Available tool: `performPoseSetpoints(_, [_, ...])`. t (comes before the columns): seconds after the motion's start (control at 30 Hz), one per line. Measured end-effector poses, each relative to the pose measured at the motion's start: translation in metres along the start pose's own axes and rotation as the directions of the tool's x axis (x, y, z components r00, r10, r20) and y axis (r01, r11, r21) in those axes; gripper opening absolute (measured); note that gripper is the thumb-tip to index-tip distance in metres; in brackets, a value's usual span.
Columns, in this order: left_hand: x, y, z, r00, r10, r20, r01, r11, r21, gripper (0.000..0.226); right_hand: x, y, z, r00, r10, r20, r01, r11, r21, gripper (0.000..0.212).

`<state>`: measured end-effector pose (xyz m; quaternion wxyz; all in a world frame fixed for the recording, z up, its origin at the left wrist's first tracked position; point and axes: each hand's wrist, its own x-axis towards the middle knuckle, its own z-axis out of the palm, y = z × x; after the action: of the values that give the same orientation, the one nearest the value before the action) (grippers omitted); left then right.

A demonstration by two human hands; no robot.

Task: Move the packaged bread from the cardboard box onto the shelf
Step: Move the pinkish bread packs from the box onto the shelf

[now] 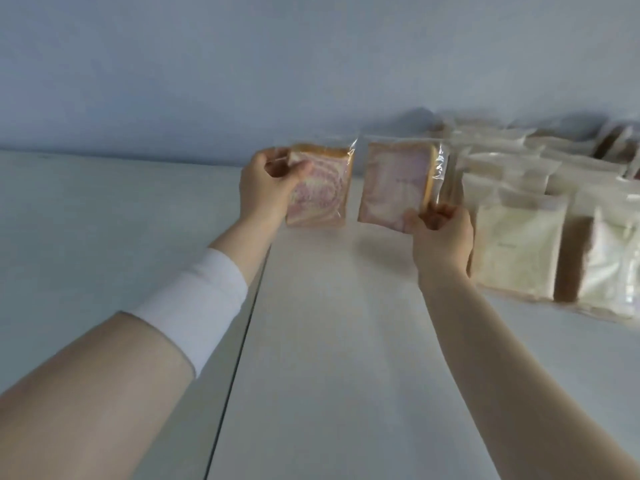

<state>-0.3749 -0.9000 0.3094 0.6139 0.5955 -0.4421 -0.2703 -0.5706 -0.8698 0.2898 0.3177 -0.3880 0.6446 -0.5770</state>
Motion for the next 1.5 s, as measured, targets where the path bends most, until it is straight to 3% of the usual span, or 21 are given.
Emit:
performPoseSetpoints(0.27, [0.075, -0.031, 0.049, 0.997, 0.078, -0.022, -0.077, 0.996, 0.048, 0.033, 0.074, 0.014, 0.064, 0.998, 0.006, -0.066, -0.004, 0.999, 0.036, 0.036])
performPoseSetpoints(0.43, [0.086, -0.038, 0.061, 0.991, 0.131, -0.031, -0.129, 0.989, 0.069, 0.023, 0.088, 0.018, 0.072, 0.989, -0.084, -0.119, 0.062, 0.982, -0.178, 0.039])
performPoseSetpoints(0.57, [0.089, -0.039, 0.067, 0.992, 0.105, -0.073, -0.102, 0.994, 0.046, 0.043, 0.096, 0.016, 0.077, 0.988, -0.089, -0.125, 0.048, 0.953, -0.299, 0.044])
performPoseSetpoints(0.7, [0.088, -0.036, 0.073, 0.991, 0.079, -0.107, -0.072, 0.995, 0.065, 0.045, 0.098, 0.018, 0.081, 0.988, -0.069, -0.139, 0.029, 0.962, -0.272, 0.044])
performPoseSetpoints(0.8, [0.084, -0.033, 0.072, 0.993, 0.040, -0.113, -0.031, 0.996, 0.082, 0.055, 0.097, 0.016, 0.082, 0.993, -0.082, -0.088, 0.045, 0.932, -0.360, 0.041])
performPoseSetpoints(0.9, [0.077, -0.027, 0.061, 0.998, 0.019, -0.056, -0.012, 0.991, 0.132, 0.067, 0.083, 0.008, 0.079, 0.995, -0.100, 0.010, 0.093, 0.879, -0.467, 0.063])
performPoseSetpoints(0.97, [0.065, -0.022, 0.046, 0.996, 0.083, -0.032, -0.074, 0.968, 0.239, 0.069, 0.059, 0.003, 0.073, 0.989, -0.135, 0.063, 0.149, 0.856, -0.496, 0.071])
performPoseSetpoints(1.07, [0.035, -0.009, 0.019, 0.961, 0.269, 0.069, -0.267, 0.826, 0.497, 0.065, 0.012, -0.003, 0.052, 0.960, -0.230, 0.157, 0.278, 0.749, -0.601, 0.065])
performPoseSetpoints(1.13, [0.006, 0.004, 0.001, 0.899, 0.352, 0.260, -0.435, 0.660, 0.612, 0.059, -0.022, -0.008, 0.029, 0.946, -0.240, 0.219, 0.325, 0.658, -0.679, 0.062])
performPoseSetpoints(1.2, [-0.018, 0.017, -0.009, 0.795, 0.349, 0.495, -0.606, 0.430, 0.670, 0.056, -0.045, -0.013, 0.008, 0.932, -0.231, 0.280, 0.363, 0.582, -0.728, 0.060])
performPoseSetpoints(1.3, [-0.072, 0.050, -0.021, 0.612, 0.240, 0.754, -0.791, 0.155, 0.592, 0.053, -0.091, -0.026, -0.041, 0.920, -0.219, 0.326, 0.392, 0.460, -0.796, 0.056])
performPoseSetpoints(1.37, [-0.110, 0.071, -0.017, 0.548, 0.157, 0.822, -0.836, 0.075, 0.543, 0.051, -0.112, -0.030, -0.080, 0.923, -0.195, 0.333, 0.383, 0.362, -0.850, 0.054])
performPoseSetpoints(1.5, [-0.203, 0.106, 0.016, 0.468, 0.076, 0.881, -0.884, 0.039, 0.466, 0.050, -0.145, -0.029, -0.176, 0.964, -0.106, 0.244, 0.263, 0.263, -0.928, 0.054])
